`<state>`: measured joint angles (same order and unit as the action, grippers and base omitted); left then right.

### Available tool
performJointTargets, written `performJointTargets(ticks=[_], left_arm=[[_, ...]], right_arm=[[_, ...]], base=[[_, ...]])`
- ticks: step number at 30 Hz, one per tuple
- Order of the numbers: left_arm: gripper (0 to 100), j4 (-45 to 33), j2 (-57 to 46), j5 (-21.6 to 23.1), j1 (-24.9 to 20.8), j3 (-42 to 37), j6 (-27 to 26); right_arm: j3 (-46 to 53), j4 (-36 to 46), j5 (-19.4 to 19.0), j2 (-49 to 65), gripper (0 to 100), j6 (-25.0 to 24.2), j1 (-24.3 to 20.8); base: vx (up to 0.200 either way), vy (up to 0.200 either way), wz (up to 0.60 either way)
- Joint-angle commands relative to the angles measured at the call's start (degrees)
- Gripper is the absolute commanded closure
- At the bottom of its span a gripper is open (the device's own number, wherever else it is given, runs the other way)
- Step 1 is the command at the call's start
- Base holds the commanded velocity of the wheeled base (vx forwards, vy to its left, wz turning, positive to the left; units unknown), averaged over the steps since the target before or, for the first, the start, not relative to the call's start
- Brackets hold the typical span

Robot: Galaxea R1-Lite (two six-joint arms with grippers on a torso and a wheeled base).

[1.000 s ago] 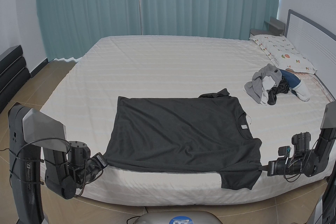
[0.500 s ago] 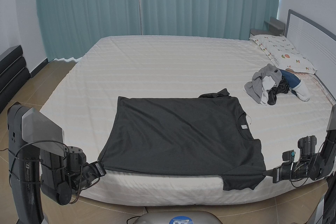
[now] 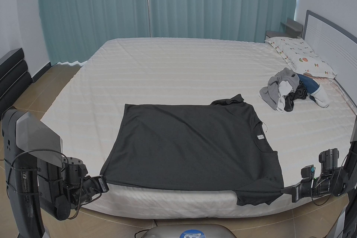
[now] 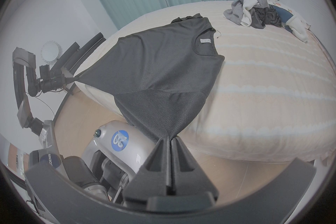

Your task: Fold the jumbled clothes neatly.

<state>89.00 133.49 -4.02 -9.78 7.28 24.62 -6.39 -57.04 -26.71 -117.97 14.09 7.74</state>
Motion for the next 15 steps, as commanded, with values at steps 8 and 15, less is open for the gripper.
performJointTargets(ticks=[8, 15], left_arm=[[100, 0.6, -0.9, -0.1, 0.5, -5.6, -6.5], [100, 0.3, -1.2, -0.1, 0.6, -7.2, -9.3]], right_arm=[[2.6, 4.7, 0.1, 3.8, 100, 3.2, 0.7], [1.7, 13.1, 0.2, 8.3, 100, 7.4, 2.4]], base=[[0.0, 0.0, 0.0], [0.0, 0.0, 0.0]])
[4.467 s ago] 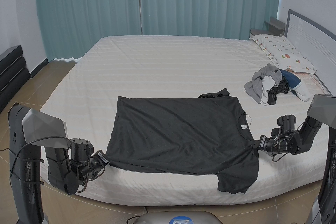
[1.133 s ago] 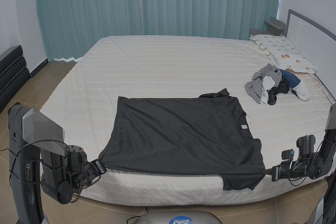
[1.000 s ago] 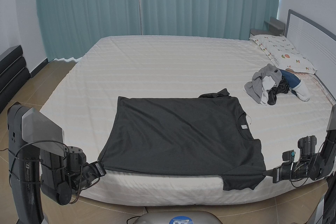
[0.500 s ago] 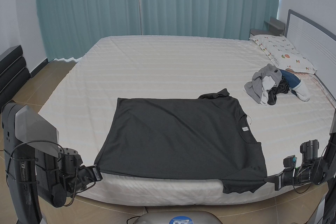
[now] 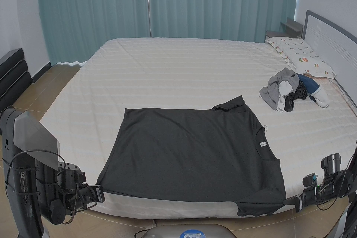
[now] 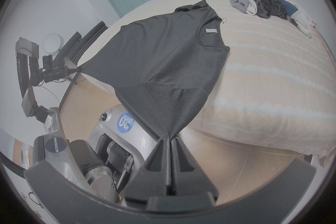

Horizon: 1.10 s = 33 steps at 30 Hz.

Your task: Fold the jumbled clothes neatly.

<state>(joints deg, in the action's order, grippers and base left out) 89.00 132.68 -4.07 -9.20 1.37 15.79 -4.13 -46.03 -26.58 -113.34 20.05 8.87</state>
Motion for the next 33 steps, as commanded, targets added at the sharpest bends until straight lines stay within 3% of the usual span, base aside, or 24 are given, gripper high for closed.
performJointTargets(ticks=[1, 8, 10, 14, 18, 23, 30, 33], left_arm=[[100, 0.0, -0.6, -0.1, 0.1, -1.3, -0.5], [100, -6.0, -5.3, -0.1, 0.0, -1.3, -0.9], [100, -11.9, -8.9, 0.0, -0.1, -1.3, -2.0], [100, -16.4, -11.4, 0.0, -0.4, -1.3, -3.2], [100, -21.4, -12.7, 0.0, -0.6, -1.3, -4.4], [100, -26.3, -15.3, 0.0, -1.0, -1.3, -5.7], [100, -25.9, -16.2, 1.1, -0.9, 0.8, -4.4], [100, -25.8, -16.3, 1.9, -0.7, 3.9, 0.6]], right_arm=[[-0.7, 3.2, 0.0, 4.1, 100, 1.8, 1.3], [-1.4, 8.8, 0.4, 6.9, 100, 3.7, 1.4], [-2.1, 11.1, 0.5, 7.8, 100, 3.8, 1.5], [-2.1, 13.1, 0.7, 8.6, 100, 5.8, 2.3], [-2.7, 16.0, 4.0, 9.4, 100, 7.5, 2.6], [-4.9, 21.4, 4.3, 11.9, 100, 7.8, 2.6], [-12.9, 31.4, 1.7, 14.5, 100, 5.6, 2.6], [-15.2, 31.4, -1.0, 13.8, 100, 1.7, 2.6]], base=[[0.0, 0.0, 0.0], [0.0, 0.0, 0.0], [0.0, 0.0, 0.0], [0.0, 0.0, 0.0], [0.0, 0.0, 0.0], [0.0, 0.0, 0.0], [0.0, 0.0, 0.0], [0.0, 0.0, 0.0]])
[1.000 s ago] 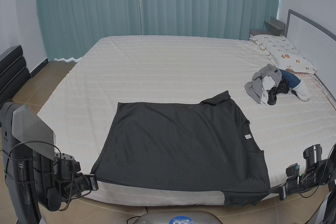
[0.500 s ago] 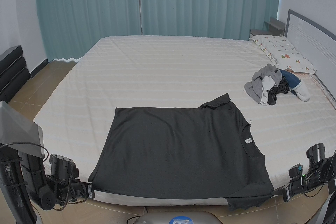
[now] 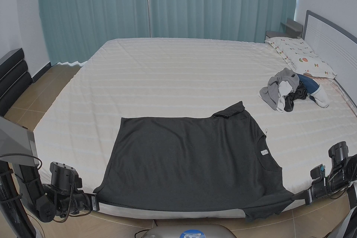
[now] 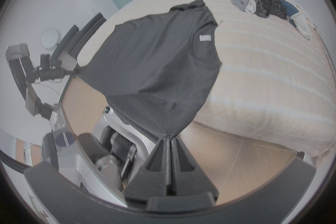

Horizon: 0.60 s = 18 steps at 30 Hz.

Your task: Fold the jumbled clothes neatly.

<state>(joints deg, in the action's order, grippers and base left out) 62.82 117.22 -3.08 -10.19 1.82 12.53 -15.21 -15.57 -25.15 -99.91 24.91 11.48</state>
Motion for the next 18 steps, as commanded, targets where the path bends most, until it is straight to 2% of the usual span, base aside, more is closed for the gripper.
performJointTargets(ticks=[1, 6, 12, 18], left_arm=[[100, 0.4, -1.0, 1.3, 0.3, 4.8, 6.5], [100, 0.2, -1.4, 1.8, 0.2, 10.2, 15.2], [100, -0.2, -1.0, 1.8, 0.2, 15.8, 23.9], [100, -0.3, 0.4, 1.7, 0.3, 18.2, 26.4]], right_arm=[[-4.9, 1.0, -3.3, 0.1, 100, -5.0, -0.1], [-8.9, 0.7, -5.0, -2.0, 100, -13.9, -0.6], [-12.2, 0.6, -5.9, -4.1, 100, -19.1, -0.7], [-15.1, -1.7, -6.2, -5.3, 100, -26.7, -2.5]], base=[[0.0, 0.0, 0.0], [0.0, 0.0, 0.0], [0.0, 0.0, 0.0], [0.0, 0.0, 0.0]])
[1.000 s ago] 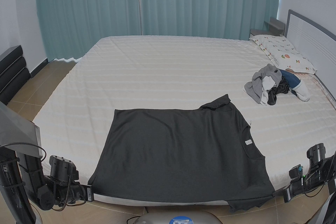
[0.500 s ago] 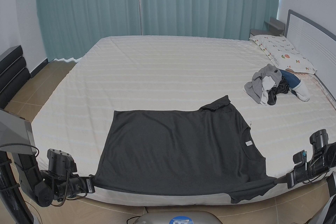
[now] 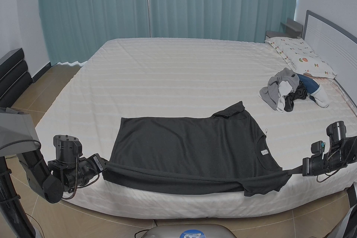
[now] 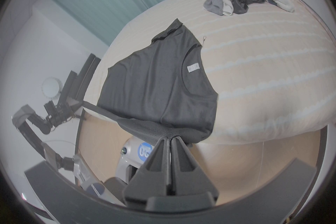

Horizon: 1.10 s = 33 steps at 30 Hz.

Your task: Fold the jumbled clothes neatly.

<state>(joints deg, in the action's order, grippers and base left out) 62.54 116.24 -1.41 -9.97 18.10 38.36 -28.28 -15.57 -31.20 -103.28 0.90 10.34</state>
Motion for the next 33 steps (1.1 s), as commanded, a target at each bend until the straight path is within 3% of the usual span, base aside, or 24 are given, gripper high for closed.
performJointTargets(ticks=[1, 6, 13, 19, 26, 33], left_arm=[[100, 0.0, 1.5, 0.0, 0.0, 1.9, 0.7], [100, -0.1, 3.8, 0.0, 0.1, 3.9, 2.3], [100, -4.7, 1.4, 0.0, 0.1, 3.6, 3.1], [100, -17.0, -4.9, 0.0, 0.1, 4.3, 1.5], [100, -21.1, -5.8, -0.1, 0.3, 3.8, -2.5], [100, -23.7, -4.6, 0.2, 1.3, 7.5, -1.3]], right_arm=[[-2.0, -2.2, -0.2, -1.9, 100, -3.1, -1.5], [-1.6, -13.1, 0.5, -4.7, 100, -11.4, -3.9], [-0.5, -18.2, 0.4, -3.6, 100, -14.9, -3.9], [2.1, -18.2, -0.4, 0.5, 100, -14.9, -3.7], [4.4, -18.3, -1.5, 2.0, 100, -13.2, -3.0], [3.6, -18.4, -1.2, 0.7, 100, -12.2, -3.0]], base=[[0.0, 0.0, 0.0], [0.0, 0.0, 0.0], [0.0, 0.0, 0.0], [0.0, 0.0, 0.0], [0.0, 0.0, 0.0], [0.0, 0.0, 0.0]])
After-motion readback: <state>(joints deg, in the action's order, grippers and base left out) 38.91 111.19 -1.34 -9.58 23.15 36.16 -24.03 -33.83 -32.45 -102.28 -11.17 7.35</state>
